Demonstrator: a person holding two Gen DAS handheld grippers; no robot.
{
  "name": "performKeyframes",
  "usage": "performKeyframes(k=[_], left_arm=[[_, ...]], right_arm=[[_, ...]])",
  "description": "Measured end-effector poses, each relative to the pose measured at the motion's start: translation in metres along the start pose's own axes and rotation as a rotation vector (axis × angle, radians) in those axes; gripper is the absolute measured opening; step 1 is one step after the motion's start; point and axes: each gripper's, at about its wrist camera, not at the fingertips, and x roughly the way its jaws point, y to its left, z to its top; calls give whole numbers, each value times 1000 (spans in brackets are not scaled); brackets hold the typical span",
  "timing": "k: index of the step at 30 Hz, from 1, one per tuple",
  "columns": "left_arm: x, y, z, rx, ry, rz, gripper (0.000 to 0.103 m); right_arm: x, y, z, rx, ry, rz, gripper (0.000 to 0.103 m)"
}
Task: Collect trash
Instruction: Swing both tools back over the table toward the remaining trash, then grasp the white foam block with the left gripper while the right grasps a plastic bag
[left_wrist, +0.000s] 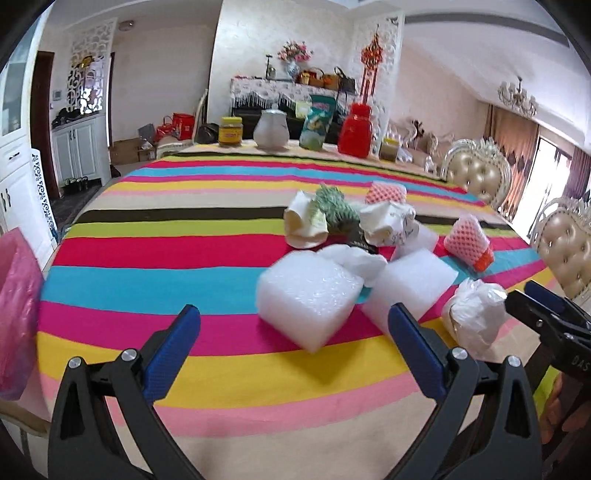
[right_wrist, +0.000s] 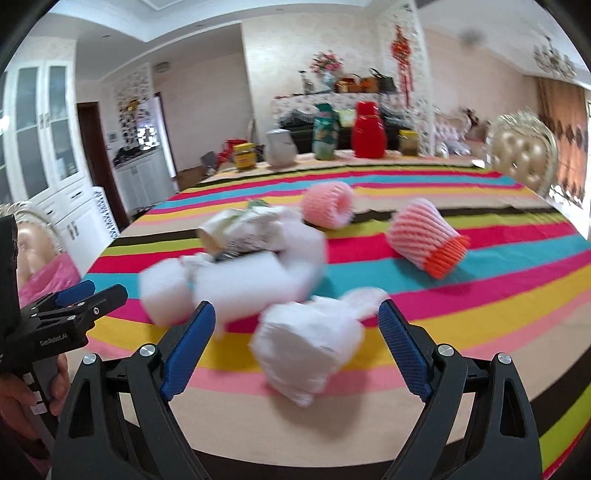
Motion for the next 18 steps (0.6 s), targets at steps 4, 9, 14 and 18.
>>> performKeyframes(k=[4, 9, 14, 18], left_arm=[[17, 0, 2, -22, 48, -14, 98], [30, -9, 5, 24, 69, 13, 98], [48, -6, 10, 20, 123, 33, 98], [59, 0, 13, 7, 152, 37, 98]], right_arm=[[3, -11, -3, 20, 2, -10, 85], [7, -20, 0, 34, 8, -29, 85], [11, -14, -4, 29, 39, -12, 85], [13, -10, -5, 23, 57, -13, 85]])
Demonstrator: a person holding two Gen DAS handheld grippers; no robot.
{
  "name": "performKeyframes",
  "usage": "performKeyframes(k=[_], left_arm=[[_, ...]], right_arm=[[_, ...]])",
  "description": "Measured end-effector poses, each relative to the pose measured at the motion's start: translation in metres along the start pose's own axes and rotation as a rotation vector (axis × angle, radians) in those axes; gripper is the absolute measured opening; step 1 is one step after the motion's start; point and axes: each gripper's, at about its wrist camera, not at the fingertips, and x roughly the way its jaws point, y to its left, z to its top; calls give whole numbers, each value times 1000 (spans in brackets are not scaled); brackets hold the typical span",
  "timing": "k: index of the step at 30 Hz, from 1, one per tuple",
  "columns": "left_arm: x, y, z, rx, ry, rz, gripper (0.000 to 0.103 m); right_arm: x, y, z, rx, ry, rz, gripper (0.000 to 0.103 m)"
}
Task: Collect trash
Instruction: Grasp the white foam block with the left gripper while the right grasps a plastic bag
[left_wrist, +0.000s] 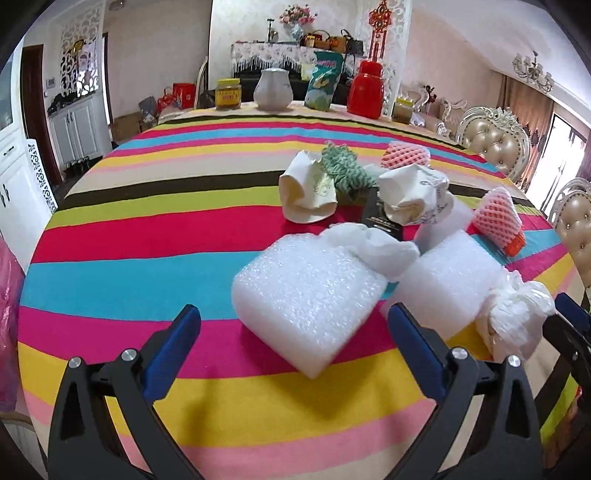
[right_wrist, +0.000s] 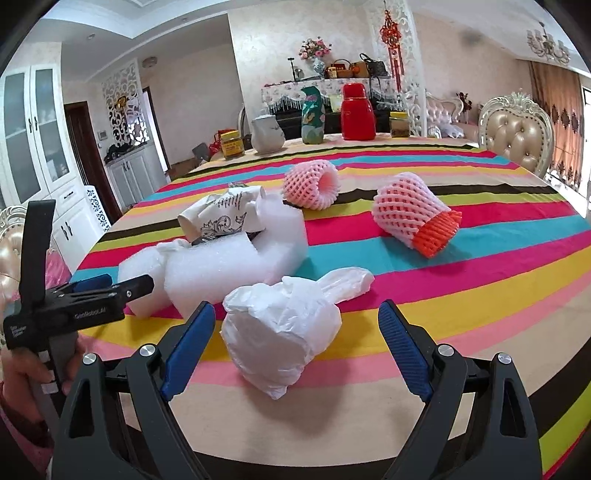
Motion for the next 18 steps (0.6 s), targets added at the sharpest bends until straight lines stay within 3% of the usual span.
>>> performKeyframes(k=[7, 11, 12, 15, 17, 18], left_arm=[[6, 1, 2, -7, 25, 7, 96], [12, 3, 2, -12, 58, -12, 74], [13, 4, 3, -14, 68, -15, 74], [12, 5, 3, -13, 63, -32, 73], [12, 4, 3, -13, 62, -41, 72], [12, 4, 4, -14, 60, -45, 72]], right_arm=[[11, 2, 1, -9, 59, -36, 85], [19, 6, 1, -26, 98, -46, 85], [20, 8, 0, -33, 108, -43, 84], [24, 11, 0, -51, 125, -35, 73], [25, 13, 0, -57, 130, -28, 55], [25, 14, 0, -59, 134, -24, 52]])
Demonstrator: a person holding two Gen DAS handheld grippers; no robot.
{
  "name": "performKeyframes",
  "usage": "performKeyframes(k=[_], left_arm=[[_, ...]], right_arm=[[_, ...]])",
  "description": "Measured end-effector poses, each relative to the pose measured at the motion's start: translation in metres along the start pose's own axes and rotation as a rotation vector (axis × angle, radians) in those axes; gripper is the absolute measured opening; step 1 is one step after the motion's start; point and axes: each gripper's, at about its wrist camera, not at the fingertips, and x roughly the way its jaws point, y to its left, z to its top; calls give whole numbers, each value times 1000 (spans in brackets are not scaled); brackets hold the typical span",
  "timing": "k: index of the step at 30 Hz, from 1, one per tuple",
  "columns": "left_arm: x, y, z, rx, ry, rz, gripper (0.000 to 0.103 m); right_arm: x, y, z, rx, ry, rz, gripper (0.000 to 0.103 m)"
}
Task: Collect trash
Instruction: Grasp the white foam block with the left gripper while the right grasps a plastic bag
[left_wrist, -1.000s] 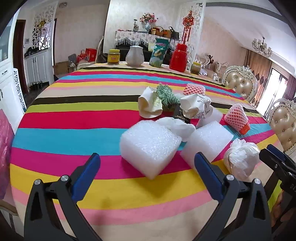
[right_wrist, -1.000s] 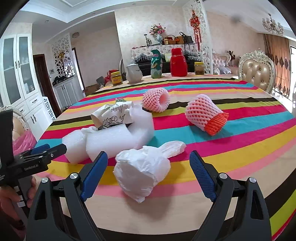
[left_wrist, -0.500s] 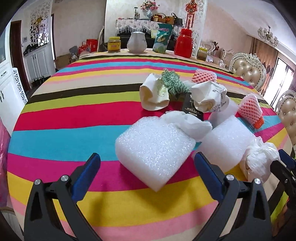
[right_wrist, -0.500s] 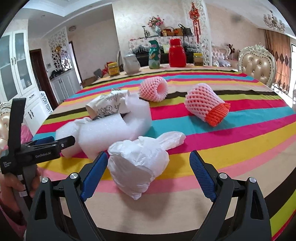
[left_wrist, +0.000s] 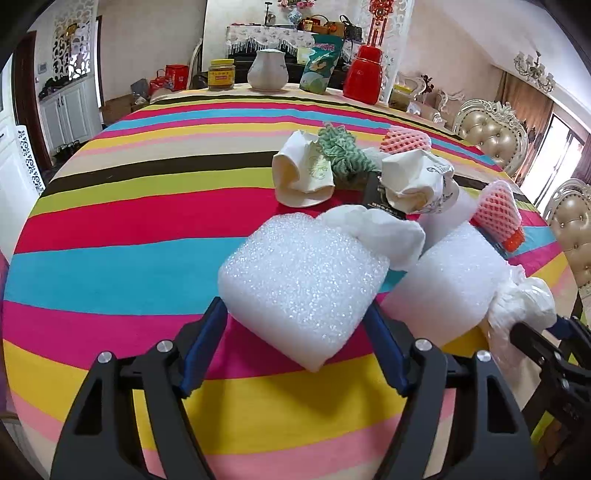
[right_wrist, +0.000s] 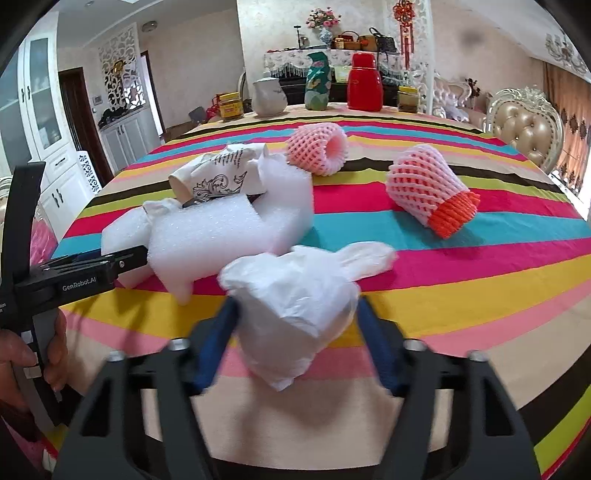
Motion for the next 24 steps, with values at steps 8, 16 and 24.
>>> performKeyframes(k=[8, 16, 24], left_arm=[[-15, 4, -1, -31, -81, -5, 70], [-41, 4, -7, -47, -212, 29, 70], [-51, 5, -10, -53, -258, 25, 70]], right_arm=[[-6, -8, 0, 40, -26, 18, 33], [-14, -7, 0, 41, -64, 5, 33], [-16, -8, 1, 45, -79, -3, 33]])
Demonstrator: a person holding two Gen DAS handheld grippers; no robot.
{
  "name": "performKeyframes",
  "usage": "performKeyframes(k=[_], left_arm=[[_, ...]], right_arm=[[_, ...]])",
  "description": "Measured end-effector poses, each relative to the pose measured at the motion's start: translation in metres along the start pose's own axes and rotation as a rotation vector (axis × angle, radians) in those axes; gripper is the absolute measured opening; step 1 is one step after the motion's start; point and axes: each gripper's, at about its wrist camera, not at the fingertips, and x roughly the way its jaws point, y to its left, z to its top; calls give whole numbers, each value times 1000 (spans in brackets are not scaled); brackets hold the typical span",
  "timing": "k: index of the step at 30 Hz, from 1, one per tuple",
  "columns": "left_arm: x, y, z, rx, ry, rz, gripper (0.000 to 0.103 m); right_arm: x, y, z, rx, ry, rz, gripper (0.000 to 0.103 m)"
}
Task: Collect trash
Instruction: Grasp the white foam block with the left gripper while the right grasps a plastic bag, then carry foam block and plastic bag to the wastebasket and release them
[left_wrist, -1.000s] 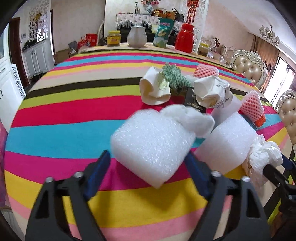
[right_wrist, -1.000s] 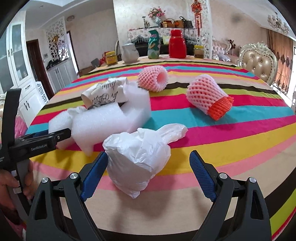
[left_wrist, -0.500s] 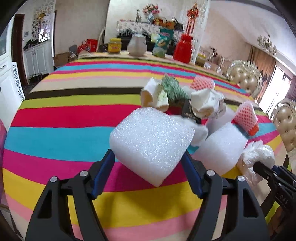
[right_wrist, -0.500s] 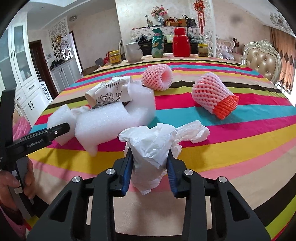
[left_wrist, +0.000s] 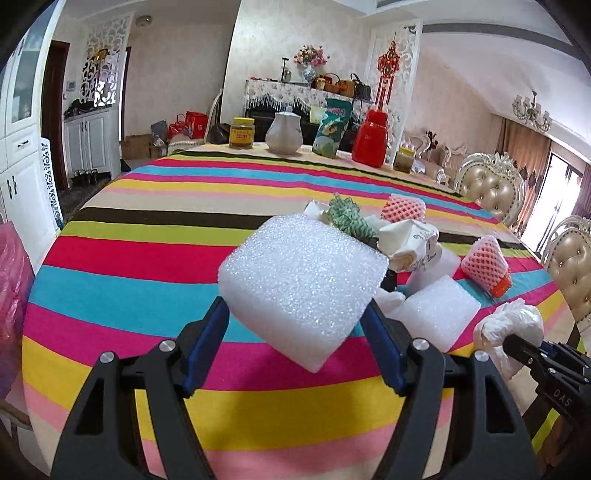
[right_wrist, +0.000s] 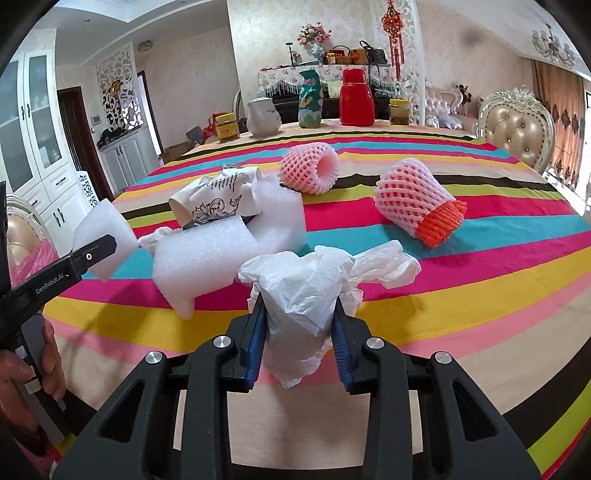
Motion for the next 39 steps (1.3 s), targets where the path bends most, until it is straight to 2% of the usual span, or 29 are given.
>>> performKeyframes(k=[10, 21, 30, 39], left_arm=[[-23, -1, 5, 5, -65, -13, 71], [-38, 13, -1, 2, -72, -2, 71], [-54, 35, -4, -20, -82, 26, 71], [-78, 63, -4, -33, -114, 67, 71]], right_arm=[[-3, 3, 0, -21, -20, -25, 33], [-13, 13, 0, -52, -70, -35, 33], [-31, 42, 17, -114, -140, 20, 33], [-31, 93, 32, -197, -170, 125, 33]])
